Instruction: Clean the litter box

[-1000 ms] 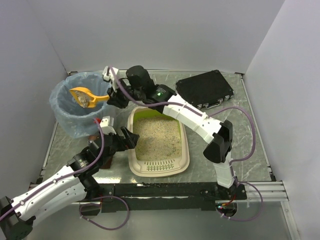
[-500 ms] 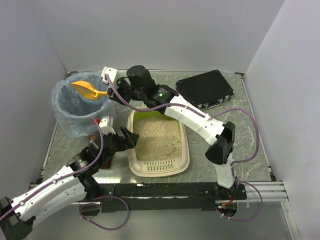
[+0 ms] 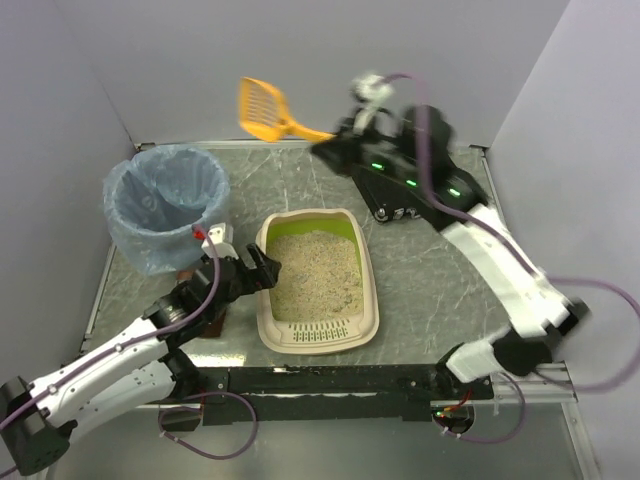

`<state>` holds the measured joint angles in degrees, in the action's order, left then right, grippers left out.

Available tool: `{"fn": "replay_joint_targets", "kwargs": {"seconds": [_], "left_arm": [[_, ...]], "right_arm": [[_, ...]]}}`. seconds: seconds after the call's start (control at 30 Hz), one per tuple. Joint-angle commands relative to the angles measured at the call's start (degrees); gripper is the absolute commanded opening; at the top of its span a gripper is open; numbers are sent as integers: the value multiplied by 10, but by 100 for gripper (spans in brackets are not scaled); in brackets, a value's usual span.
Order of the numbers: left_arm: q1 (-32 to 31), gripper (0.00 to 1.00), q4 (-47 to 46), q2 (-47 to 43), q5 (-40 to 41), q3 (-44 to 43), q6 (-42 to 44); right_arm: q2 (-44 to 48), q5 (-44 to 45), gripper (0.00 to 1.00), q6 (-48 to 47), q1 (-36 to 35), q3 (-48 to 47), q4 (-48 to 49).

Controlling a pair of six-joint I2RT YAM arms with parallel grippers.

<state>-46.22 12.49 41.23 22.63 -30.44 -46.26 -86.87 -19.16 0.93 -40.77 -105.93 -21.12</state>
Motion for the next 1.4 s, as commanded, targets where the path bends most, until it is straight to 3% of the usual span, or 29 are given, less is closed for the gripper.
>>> {"fn": "replay_joint_targets", "kwargs": {"seconds": [0.0,0.13,0.17,0.23,0.27,0.4,0.47,0.53,0.7,0.83,0.93,1.03,1.37], "left_arm": [[-4,98,5,55,24,-45,4],[-3,91,3,143,40,-87,26],[-3,85,10,159,45,-97,34],[-3,80,12,197,51,-120,47],[-3,72,10,207,57,-126,55],[-3,66,9,249,85,-155,78],[-3,56,-2,269,80,-161,93],[-3,48,-12,287,78,-168,100],[-3,22,9,315,103,-203,100],[-2,6,-13,305,112,-207,135],[-3,1,-35,294,107,-207,163],[-3,1,-38,292,112,-216,171],[-3,1,-44,299,91,-232,164]], "right_arm": [[150,-14,0,100,60,152,59],[253,-9,0,130,104,292,16],[282,-5,0,137,119,307,-30],[302,33,0,144,131,328,-92],[315,51,0,148,135,332,-121],[339,90,0,139,165,347,-265],[343,92,0,137,178,340,-304],[333,63,0,131,188,326,-353],[244,-110,0,100,188,302,-403],[164,-119,0,117,168,273,-428],[114,-12,0,133,151,215,-463],[79,39,0,151,150,184,-495],[6,-41,0,191,151,245,-438]]}}
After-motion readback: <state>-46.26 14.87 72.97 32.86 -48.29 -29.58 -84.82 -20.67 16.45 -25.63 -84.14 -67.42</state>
